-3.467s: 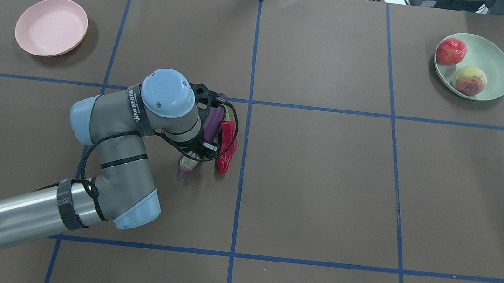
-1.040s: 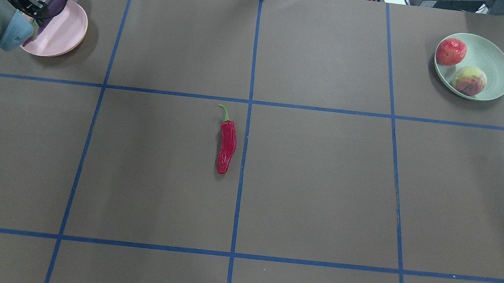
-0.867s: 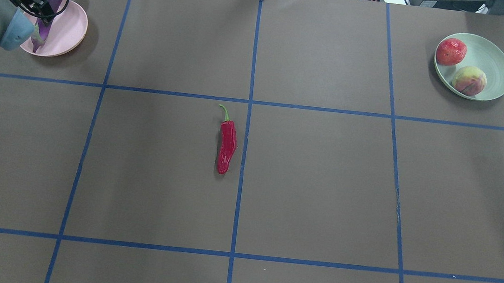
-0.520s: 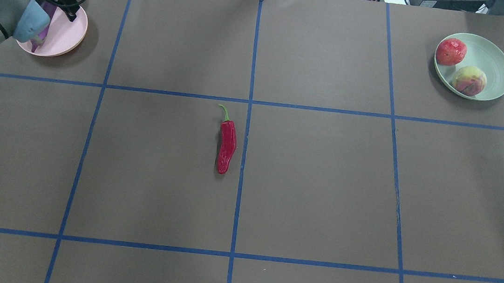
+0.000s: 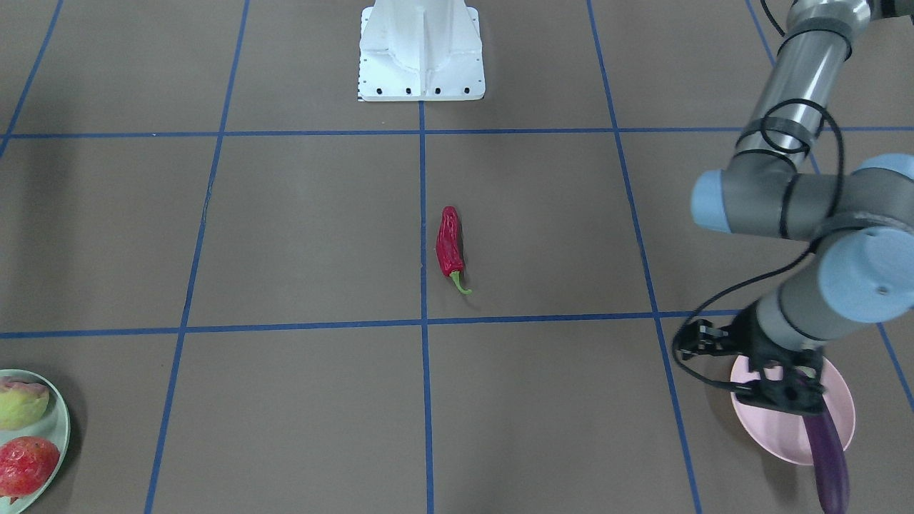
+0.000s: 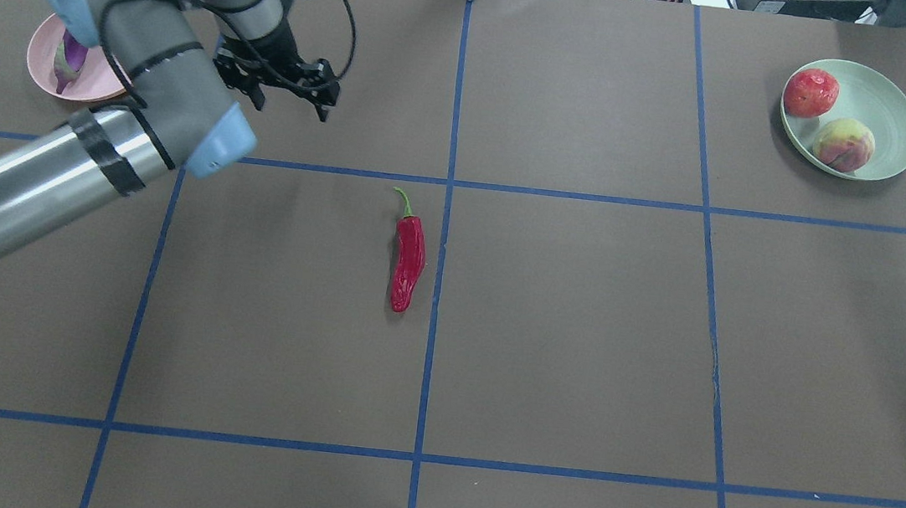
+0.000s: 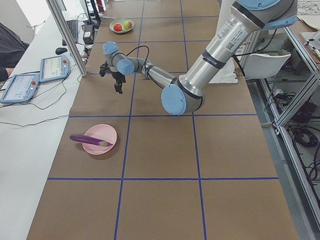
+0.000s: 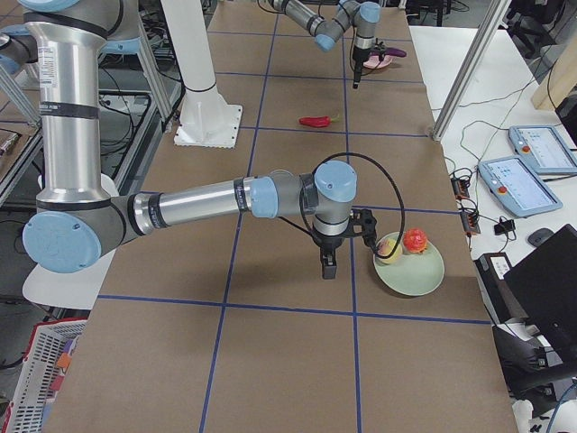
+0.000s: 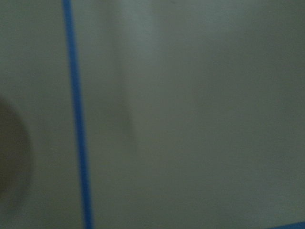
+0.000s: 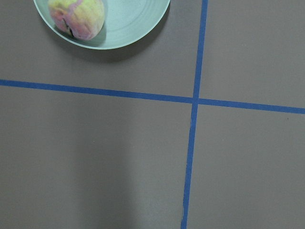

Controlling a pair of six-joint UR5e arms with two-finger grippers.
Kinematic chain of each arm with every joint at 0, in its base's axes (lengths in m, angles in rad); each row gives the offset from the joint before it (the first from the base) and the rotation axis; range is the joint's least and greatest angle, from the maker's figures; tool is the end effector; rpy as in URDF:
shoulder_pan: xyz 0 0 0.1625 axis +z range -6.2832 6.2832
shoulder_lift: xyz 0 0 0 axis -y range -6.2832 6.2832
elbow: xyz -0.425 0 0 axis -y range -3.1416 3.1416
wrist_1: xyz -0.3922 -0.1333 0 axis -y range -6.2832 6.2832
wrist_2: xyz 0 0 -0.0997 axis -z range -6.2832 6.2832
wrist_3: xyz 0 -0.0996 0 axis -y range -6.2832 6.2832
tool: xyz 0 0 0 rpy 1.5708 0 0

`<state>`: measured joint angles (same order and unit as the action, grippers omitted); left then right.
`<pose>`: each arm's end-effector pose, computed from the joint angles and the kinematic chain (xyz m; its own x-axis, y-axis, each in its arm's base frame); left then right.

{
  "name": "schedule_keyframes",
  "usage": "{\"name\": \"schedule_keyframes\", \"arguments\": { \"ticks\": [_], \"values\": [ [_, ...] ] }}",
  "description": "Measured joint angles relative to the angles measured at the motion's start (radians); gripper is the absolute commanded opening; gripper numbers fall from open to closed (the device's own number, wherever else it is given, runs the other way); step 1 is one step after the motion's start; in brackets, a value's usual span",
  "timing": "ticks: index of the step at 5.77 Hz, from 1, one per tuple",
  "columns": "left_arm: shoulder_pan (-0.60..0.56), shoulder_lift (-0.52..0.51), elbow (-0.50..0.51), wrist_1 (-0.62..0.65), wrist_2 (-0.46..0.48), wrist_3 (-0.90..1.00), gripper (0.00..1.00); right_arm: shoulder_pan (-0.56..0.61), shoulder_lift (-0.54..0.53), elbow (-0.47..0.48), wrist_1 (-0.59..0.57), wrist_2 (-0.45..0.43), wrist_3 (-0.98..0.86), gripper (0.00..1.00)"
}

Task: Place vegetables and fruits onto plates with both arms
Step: 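Move the left gripper to the red chili pepper and grasp it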

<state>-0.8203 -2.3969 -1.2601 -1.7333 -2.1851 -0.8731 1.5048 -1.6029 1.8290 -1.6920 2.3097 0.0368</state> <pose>0.4781 -0.6240 0.2581 0.6326 0.0914 -0.7690 -0.0722 0.9956 0.0589 0.0347 -0.4788 0.5621 0.7349 -0.0825 0.6732 0.0386 0.9960 0.0800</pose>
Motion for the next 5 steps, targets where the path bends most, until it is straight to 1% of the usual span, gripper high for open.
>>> {"name": "schedule_keyframes", "arguments": {
  "ticks": [1, 2, 3, 4, 5],
  "values": [
    [0.098, -0.046, -0.002, 0.001, 0.074, -0.124, 0.99, 0.000, 0.000, -0.001, 0.000, -0.001, 0.000, 1.00],
    [0.183, -0.070, -0.001, 0.002, 0.157, -0.208, 0.99, 0.000, 0.000, -0.002, 0.000, -0.001, 0.000, 1.00],
    [0.235, -0.082, 0.001, 0.002, 0.193, -0.262, 0.75, 0.000, 0.000, -0.002, 0.000, -0.001, 0.000, 1.00],
    [0.261, -0.090, 0.002, 0.002, 0.204, -0.295, 0.18, 0.000, 0.002, -0.004, -0.001, -0.001, 0.000, 1.00],
    [0.271, -0.092, 0.002, 0.003, 0.207, -0.307, 0.00, 0.000, 0.004, -0.006, -0.001, -0.001, 0.000, 1.00]
  ]
}}
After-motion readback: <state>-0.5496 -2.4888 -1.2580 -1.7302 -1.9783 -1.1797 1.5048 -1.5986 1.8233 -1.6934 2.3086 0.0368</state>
